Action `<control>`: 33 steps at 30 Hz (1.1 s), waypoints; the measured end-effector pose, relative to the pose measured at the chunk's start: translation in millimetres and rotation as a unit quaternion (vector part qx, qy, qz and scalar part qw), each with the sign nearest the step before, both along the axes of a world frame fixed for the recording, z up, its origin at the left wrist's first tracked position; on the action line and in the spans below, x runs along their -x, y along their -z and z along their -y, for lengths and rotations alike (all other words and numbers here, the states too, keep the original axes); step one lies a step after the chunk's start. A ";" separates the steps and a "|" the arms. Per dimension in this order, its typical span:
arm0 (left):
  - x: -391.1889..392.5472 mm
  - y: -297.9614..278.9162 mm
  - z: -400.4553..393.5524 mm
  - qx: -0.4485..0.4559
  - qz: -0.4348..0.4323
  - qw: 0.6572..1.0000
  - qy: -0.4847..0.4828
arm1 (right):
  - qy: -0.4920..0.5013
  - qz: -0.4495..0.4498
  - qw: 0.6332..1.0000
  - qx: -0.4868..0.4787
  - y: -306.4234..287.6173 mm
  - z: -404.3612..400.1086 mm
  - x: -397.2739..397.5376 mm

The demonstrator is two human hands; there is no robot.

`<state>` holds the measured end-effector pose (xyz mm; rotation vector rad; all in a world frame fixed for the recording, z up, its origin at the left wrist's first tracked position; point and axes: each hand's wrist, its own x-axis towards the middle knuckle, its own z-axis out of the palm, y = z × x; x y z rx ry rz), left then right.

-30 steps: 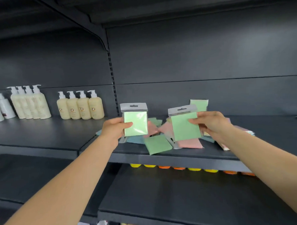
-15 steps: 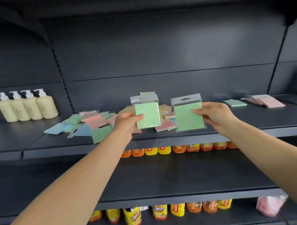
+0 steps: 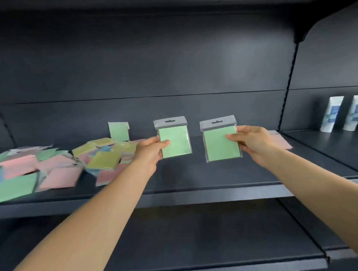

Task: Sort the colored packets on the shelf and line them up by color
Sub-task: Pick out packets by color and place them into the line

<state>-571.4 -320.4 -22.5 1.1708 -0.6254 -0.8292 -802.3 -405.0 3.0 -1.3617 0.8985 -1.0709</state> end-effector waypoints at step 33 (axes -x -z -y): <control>63.7 64.3 199.3 -0.007 0.017 0.999 0.028 | 0.107 -0.138 0.983 0.057 95.3 233.5 19.8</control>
